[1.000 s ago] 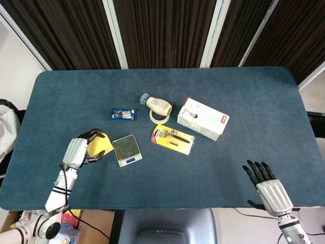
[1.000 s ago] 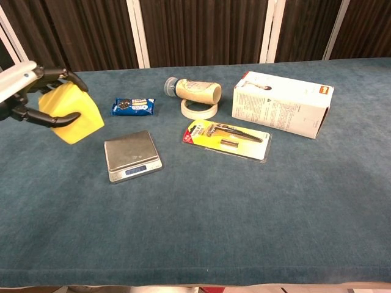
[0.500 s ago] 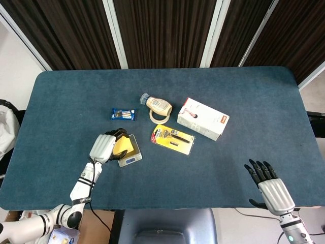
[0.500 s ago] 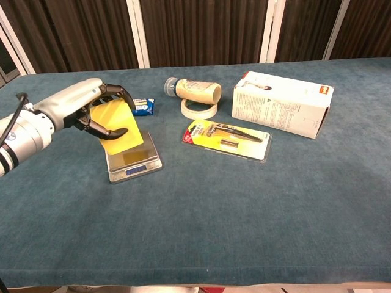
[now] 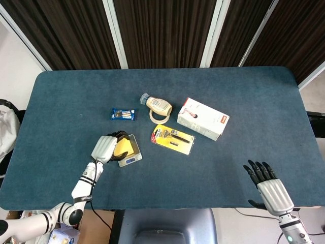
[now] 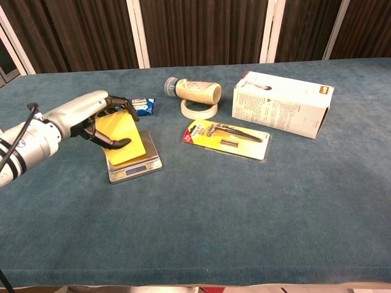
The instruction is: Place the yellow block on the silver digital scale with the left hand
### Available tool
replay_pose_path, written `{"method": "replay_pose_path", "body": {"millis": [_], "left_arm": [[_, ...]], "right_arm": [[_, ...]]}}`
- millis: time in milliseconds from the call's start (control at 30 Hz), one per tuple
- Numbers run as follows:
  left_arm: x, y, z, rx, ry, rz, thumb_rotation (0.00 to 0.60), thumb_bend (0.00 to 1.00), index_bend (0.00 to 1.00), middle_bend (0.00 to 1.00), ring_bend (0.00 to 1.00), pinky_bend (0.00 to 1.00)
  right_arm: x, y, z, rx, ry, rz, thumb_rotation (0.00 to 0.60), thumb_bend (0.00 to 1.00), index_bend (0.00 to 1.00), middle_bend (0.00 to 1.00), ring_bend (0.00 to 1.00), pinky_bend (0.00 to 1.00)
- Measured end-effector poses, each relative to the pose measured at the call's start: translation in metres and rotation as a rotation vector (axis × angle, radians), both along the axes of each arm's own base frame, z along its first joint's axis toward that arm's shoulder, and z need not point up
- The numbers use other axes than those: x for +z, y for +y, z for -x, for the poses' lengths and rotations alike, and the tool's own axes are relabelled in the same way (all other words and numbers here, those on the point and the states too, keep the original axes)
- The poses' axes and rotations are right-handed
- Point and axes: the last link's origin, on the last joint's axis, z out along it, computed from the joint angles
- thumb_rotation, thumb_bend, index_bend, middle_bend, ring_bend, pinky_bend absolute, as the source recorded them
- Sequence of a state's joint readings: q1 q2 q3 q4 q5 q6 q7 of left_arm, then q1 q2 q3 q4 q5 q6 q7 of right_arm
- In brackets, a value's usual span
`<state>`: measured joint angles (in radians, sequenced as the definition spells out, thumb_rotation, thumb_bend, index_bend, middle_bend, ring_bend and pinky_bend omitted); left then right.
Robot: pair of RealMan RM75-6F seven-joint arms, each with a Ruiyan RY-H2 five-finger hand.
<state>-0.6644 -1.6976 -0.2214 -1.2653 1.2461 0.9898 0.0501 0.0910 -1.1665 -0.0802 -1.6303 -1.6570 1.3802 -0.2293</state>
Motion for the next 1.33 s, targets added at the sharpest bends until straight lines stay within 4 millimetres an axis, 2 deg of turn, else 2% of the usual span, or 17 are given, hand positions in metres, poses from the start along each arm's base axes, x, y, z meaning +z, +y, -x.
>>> {"method": "replay_pose_path", "body": {"millis": [67,233,500,667,800,933,1067,1133,1333], "left_arm": [[-0.002,0.0,0.0,0.003,0.002,0.005,0.6,0.36,0.12,0.13,0.03,0.15],[-0.002,-0.001,-0.001,0.007,-0.012,0.013,0.6,0.34,0.0,0.01,0.0,0.1],[0.007,-0.01,-0.012,-0.034,-0.049,0.006,0.6,0.33,0.0,0.0,0.0,0.08],[0.031,-0.032,-0.008,-0.109,-0.048,-0.031,0.6,0.33,0.0,0.0,0.0,0.06],[0.069,-0.068,0.028,-0.148,0.013,-0.093,0.6,0.36,0.0,0.0,0.0,0.06],[0.108,-0.121,0.085,-0.104,0.075,-0.172,0.6,0.37,0.0,0.0,0.0,0.04],[0.135,-0.167,0.134,-0.019,0.161,-0.217,0.6,0.38,0.0,0.0,0.0,0.03],[0.143,-0.175,0.143,-0.009,0.176,-0.212,0.6,0.38,0.0,0.0,0.0,0.03],[0.153,-0.177,0.148,0.012,0.201,-0.222,0.6,0.38,0.0,0.0,0.0,0.03]], "right_arm": [[0.001,0.0,0.0,-0.002,-0.001,0.001,0.6,0.14,0.0,0.0,0.0,0.0],[0.002,0.0,0.001,-0.002,-0.002,0.004,0.6,0.14,0.0,0.0,0.0,0.0],[0.002,0.001,0.0,0.001,-0.003,0.007,0.6,0.14,0.0,0.0,0.0,0.0],[0.005,0.002,-0.001,0.009,-0.01,0.014,0.6,0.14,0.0,0.0,0.0,0.0],[0.009,0.004,0.0,0.009,-0.016,0.032,0.6,0.14,0.0,0.0,0.0,0.0],[0.012,0.005,0.002,-0.003,-0.013,0.05,0.6,0.14,0.0,0.0,0.0,0.0],[0.012,0.006,0.0,-0.005,-0.009,0.069,0.6,0.14,0.0,0.0,0.0,0.0],[0.01,0.008,-0.001,-0.003,-0.007,0.069,0.6,0.14,0.0,0.0,0.0,0.0],[0.007,0.009,0.0,-0.005,0.015,0.059,0.6,0.14,0.0,0.0,0.0,0.0]]}}
